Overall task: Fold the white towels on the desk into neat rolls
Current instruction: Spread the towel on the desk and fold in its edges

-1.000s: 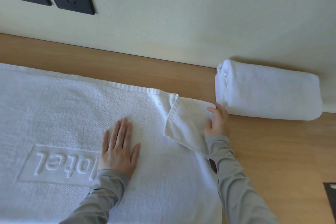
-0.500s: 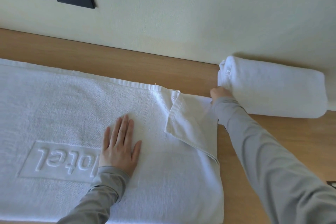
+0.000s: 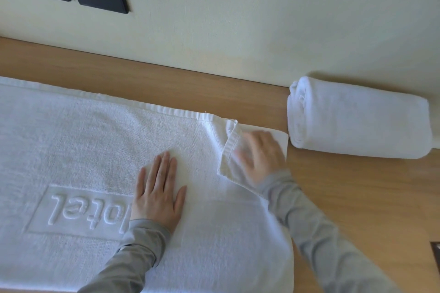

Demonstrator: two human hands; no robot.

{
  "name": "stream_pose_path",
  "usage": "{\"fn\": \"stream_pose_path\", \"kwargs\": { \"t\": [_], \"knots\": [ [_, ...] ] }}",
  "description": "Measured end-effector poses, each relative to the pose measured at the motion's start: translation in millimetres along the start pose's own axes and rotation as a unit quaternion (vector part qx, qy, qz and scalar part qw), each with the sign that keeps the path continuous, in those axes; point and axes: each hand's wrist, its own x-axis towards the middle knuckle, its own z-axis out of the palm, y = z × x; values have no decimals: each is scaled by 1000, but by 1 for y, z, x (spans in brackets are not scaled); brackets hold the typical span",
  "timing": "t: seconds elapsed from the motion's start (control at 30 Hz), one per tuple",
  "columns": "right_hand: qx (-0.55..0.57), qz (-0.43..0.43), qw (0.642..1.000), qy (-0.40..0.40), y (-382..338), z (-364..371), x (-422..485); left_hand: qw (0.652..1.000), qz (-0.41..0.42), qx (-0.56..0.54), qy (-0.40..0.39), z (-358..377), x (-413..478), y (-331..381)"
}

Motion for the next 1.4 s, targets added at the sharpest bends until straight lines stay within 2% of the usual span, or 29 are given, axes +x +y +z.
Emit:
{"fn": "stream_pose_path", "kwargs": {
  "t": [0.07, 0.17, 0.3, 0.37, 0.43, 0.5, 0.53, 0.7, 0.77, 0.93, 1.07, 1.2, 1.33, 1.4],
  "knots": [
    [-7, -49, 999, -17, -20, 14, -26, 1000, -1, -2, -1, 0, 0, 1],
    [-48, -47, 998, -21, -20, 30, -41, 1000, -1, -2, -1, -1, 1, 1],
    [-6, -41, 994, 104, -9, 30, -33, 1000, 5, -2, -1, -2, 1, 1],
    [56, 40, 986, 154, -1, 21, -21, 1000, 6, -4, -1, -3, 0, 1],
    [101, 159, 965, 183, 13, 10, -7, 1000, 5, -4, -4, -3, 0, 1],
    [116, 260, 943, 171, 30, 3, 5, 1000, 6, -3, -3, -4, 1, 1],
    [118, 278, 940, 161, 34, 3, 7, 1000, 6, -4, -3, -4, 0, 1],
    [161, 199, 966, 46, 13, 17, -17, 1000, 3, -6, -6, -4, 0, 1],
    [150, 150, 976, 52, 9, 26, -26, 1000, 3, -3, -5, -4, 0, 1],
    [96, 158, 979, 80, 17, 29, -18, 1000, 4, -4, -3, -4, 0, 1],
    [39, 146, 988, 42, 32, 22, -5, 1000, 5, -3, -1, -4, 0, 1],
    [-33, 91, 995, 14, 39, 21, 1, 1000, 2, -4, 0, -5, 1, 3],
    [-65, 87, 994, -12, 40, 20, 9, 1000, 3, -2, 0, -5, 0, 3],
    [-55, 114, 992, 19, 40, 12, 11, 1000, 2, -5, 0, -5, 0, 4]
  ]
}}
